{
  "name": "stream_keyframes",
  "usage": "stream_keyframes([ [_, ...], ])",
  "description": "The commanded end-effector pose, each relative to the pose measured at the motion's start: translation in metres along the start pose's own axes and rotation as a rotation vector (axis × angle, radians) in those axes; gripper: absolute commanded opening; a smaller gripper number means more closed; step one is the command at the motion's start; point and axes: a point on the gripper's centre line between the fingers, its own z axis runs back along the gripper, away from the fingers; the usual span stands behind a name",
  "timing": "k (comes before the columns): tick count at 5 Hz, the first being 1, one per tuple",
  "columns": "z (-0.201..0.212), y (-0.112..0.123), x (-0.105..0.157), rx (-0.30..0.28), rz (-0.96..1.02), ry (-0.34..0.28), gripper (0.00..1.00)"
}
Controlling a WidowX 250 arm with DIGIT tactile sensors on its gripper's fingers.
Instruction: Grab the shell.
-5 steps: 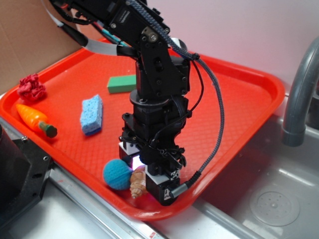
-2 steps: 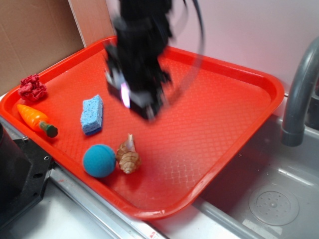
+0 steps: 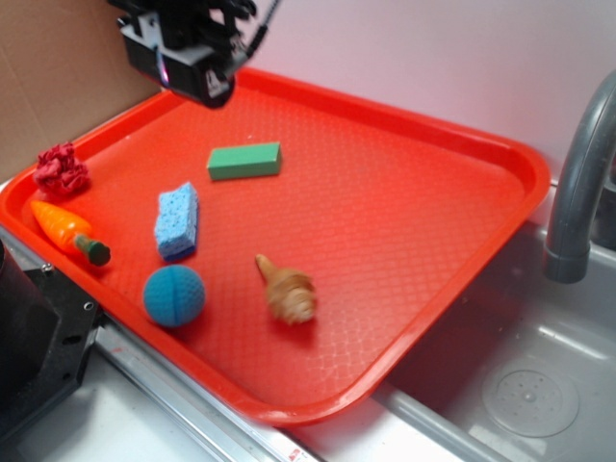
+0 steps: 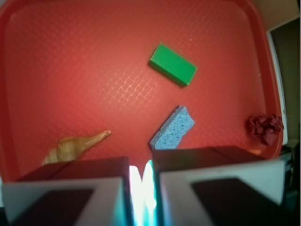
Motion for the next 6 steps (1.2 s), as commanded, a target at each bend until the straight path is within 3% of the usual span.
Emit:
stream_keyframes([
  [1,-0.052,-0.031,-0.015,-0.084,0.142,0.012,1.0],
  [2,-0.081,-0.05,-0.003,-0.062,0.232,0.023,1.0],
  [3,-0.095,-0.067,0.006,-0.093,0.258,-0.023,1.0],
  [6,-0.094,-0.108,-0.021,-0.25,0.401,0.059,1.0],
])
